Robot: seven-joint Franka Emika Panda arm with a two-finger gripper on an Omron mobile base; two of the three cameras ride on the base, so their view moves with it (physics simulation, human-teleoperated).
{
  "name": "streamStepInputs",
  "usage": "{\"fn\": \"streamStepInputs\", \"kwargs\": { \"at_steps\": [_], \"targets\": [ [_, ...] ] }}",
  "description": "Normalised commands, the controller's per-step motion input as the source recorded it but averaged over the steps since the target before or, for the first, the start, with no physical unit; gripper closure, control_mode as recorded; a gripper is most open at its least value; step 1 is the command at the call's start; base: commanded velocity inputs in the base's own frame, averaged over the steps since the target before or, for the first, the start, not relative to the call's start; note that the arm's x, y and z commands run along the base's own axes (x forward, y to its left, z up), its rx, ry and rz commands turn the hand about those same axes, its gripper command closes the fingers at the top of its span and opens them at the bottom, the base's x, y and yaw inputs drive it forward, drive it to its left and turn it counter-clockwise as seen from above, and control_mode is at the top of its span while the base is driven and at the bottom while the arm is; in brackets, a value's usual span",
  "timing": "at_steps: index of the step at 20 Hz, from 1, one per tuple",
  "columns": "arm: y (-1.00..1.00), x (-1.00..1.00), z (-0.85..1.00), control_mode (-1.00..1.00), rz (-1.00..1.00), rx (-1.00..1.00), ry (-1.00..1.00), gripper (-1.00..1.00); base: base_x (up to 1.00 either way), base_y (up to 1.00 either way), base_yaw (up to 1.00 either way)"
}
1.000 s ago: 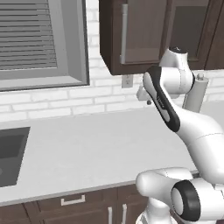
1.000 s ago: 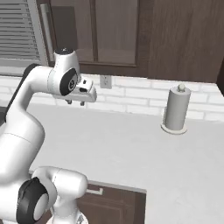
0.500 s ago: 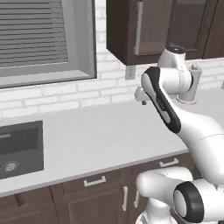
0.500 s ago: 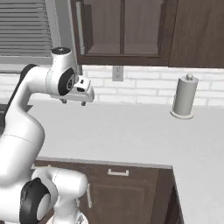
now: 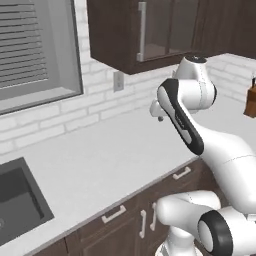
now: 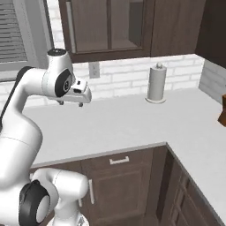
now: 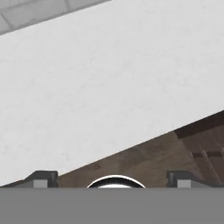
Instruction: Take a straw from the drawer in front and place it inside the glass cup on the dining counter.
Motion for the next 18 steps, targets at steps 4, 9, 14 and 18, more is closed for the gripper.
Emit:
{"fn": "streamStepInputs", "kwargs": {
  "at_steps": [4,9,14,18],
  "targets": [
    [0.00,0.00,0.00,1.00,0.00,0.00,0.00,-1.00,0.00,0.65,-0.52],
    [0.00,0.00,0.00,1.00,0.00,0.00,0.00,-1.00,0.02,0.71,-0.42],
    [0.00,0.00,0.00,1.00,0.00,0.00,0.00,-1.00,0.00,0.56,-0.32],
    [0.00,0.00,0.00,1.00,0.00,0.00,0.00,-1.00,0.06,0.42,-0.17]
  ]
}}
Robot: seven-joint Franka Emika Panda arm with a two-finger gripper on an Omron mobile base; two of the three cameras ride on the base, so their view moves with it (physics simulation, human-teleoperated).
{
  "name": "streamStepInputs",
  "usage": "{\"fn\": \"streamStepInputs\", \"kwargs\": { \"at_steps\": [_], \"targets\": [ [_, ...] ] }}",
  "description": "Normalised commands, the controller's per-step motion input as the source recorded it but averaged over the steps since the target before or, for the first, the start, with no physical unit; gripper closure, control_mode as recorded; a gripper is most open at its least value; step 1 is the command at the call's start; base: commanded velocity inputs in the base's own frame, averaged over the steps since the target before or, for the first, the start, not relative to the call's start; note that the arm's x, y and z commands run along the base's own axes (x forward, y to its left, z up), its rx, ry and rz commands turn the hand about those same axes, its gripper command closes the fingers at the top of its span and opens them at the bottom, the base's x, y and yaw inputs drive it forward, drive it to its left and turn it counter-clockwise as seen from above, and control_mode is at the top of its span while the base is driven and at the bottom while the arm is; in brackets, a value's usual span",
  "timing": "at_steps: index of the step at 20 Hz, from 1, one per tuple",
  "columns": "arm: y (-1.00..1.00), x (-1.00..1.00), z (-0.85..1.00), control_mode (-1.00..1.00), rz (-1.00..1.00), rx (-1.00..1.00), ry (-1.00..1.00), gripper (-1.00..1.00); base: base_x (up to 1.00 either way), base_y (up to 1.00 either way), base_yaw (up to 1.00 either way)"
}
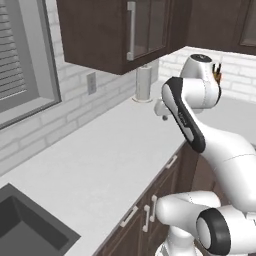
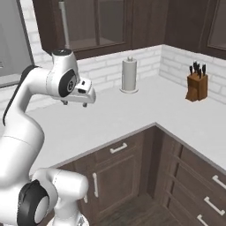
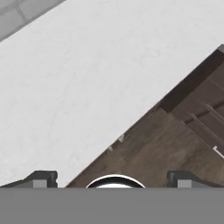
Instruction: Take a straw from the drawer in front and place it inside the glass cup on the dining counter.
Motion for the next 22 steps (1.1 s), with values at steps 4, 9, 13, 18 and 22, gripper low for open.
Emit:
{"fn": "streamStepInputs", "kwargs": {
  "at_steps": [4,9,13,18,22],
  "targets": [
    [0.00,0.00,0.00,1.00,0.00,0.00,0.00,-1.00,0.02,0.50,-0.15],
    [0.00,0.00,0.00,1.00,0.00,0.00,0.00,-1.00,0.00,0.47,-0.14],
    [0.00,0.00,0.00,1.00,0.00,0.00,0.00,-1.00,0.00,0.45,-0.08],
    [0.02,0.00,-0.46,-1.00,-0.04,0.02,-0.02,-1.00,0.00,0.13,-0.03],
    [-0.62,-0.01,-1.00,-1.00,-0.07,0.11,-0.22,-1.00,0.00,0.00,0.00]
  ]
}}
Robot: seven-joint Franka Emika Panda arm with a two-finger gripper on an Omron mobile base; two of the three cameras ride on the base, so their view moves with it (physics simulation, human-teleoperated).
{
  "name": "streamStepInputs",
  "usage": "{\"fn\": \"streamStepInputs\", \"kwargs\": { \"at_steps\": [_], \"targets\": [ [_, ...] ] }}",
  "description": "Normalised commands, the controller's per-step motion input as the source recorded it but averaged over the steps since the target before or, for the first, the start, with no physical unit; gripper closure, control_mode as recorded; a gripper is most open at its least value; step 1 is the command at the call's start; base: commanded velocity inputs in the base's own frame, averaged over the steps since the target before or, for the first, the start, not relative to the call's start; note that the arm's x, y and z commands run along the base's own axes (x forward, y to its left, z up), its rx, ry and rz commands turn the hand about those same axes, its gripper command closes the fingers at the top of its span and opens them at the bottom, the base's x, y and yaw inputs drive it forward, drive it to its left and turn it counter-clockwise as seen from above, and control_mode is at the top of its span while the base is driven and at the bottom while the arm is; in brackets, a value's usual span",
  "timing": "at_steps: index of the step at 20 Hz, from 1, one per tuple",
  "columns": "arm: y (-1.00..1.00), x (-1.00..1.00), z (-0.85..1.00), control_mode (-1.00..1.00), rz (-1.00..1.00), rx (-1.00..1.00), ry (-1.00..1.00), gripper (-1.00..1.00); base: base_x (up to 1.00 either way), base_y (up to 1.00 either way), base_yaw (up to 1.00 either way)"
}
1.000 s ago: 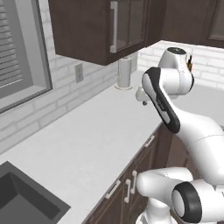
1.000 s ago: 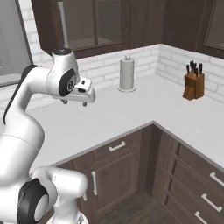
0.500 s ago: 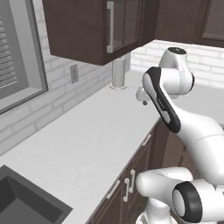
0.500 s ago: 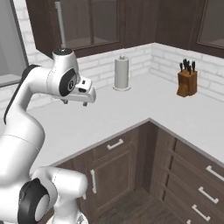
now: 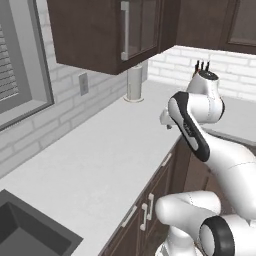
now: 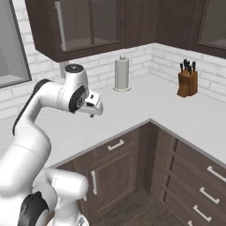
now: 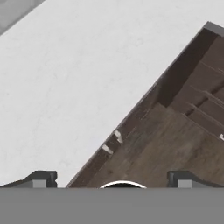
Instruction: Take a straw from the drawer in front and place it inside the glass cup on the dining counter.
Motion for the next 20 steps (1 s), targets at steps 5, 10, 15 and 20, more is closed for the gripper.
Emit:
{"fn": "streamStepInputs", "kwargs": {
  "at_steps": [5,10,15,20],
  "targets": [
    [-1.00,0.00,-1.00,-1.00,-0.03,0.37,-0.16,-1.00,0.00,0.00,0.00],
    [-0.97,0.03,-1.00,-1.00,0.00,0.56,0.00,-1.00,0.00,0.00,0.00],
    [-0.35,0.23,-0.69,-1.00,0.00,0.45,0.09,-1.00,0.00,0.00,0.00],
    [-0.01,0.35,-0.43,-1.00,0.00,0.27,0.15,-1.00,0.00,0.00,0.00]
  ]
}}
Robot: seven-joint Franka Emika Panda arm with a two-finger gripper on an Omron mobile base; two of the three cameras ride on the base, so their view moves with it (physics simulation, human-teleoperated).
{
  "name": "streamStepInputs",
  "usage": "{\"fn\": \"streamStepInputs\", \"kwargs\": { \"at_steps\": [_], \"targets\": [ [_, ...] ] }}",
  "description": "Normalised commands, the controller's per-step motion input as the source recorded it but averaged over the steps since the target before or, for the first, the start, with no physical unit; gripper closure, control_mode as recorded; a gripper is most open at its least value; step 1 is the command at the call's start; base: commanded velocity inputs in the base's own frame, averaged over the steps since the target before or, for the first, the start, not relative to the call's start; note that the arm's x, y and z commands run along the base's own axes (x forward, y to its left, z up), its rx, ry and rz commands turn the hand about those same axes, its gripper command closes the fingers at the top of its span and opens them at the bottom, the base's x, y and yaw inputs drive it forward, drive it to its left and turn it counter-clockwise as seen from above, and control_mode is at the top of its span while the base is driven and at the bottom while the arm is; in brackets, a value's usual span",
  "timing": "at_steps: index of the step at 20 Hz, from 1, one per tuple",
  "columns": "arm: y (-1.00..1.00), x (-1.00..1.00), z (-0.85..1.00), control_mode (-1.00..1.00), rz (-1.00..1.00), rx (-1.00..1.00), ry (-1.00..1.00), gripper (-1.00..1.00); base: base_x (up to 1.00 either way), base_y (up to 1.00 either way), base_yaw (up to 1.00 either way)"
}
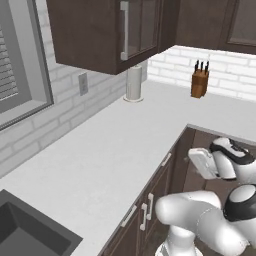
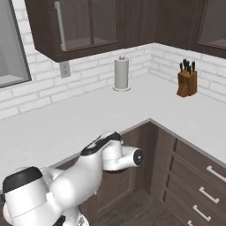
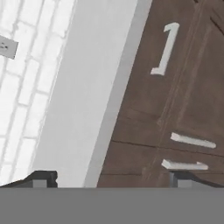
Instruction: Take a straw from the drawer in front and place it inside the glass cup on the dining counter.
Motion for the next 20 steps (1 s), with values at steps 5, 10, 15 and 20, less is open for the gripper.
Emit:
{"fn": "streamStepInputs", "kwargs": {
  "at_steps": [5,10,15,20],
  "targets": [
    [-0.03,0.28,-0.33,-1.00,0.00,0.33,0.09,-1.00,0.00,0.00,0.00],
    [-0.05,0.33,-0.18,-1.00,0.00,0.29,0.03,-1.00,0.00,0.00,0.00],
    [-0.10,0.46,-0.14,-1.00,0.00,0.08,0.00,-1.00,0.00,0.00,0.00],
    [-0.06,0.45,-0.31,-1.00,0.00,0.00,0.00,-1.00,0.00,0.00,0.00]
  ]
}}
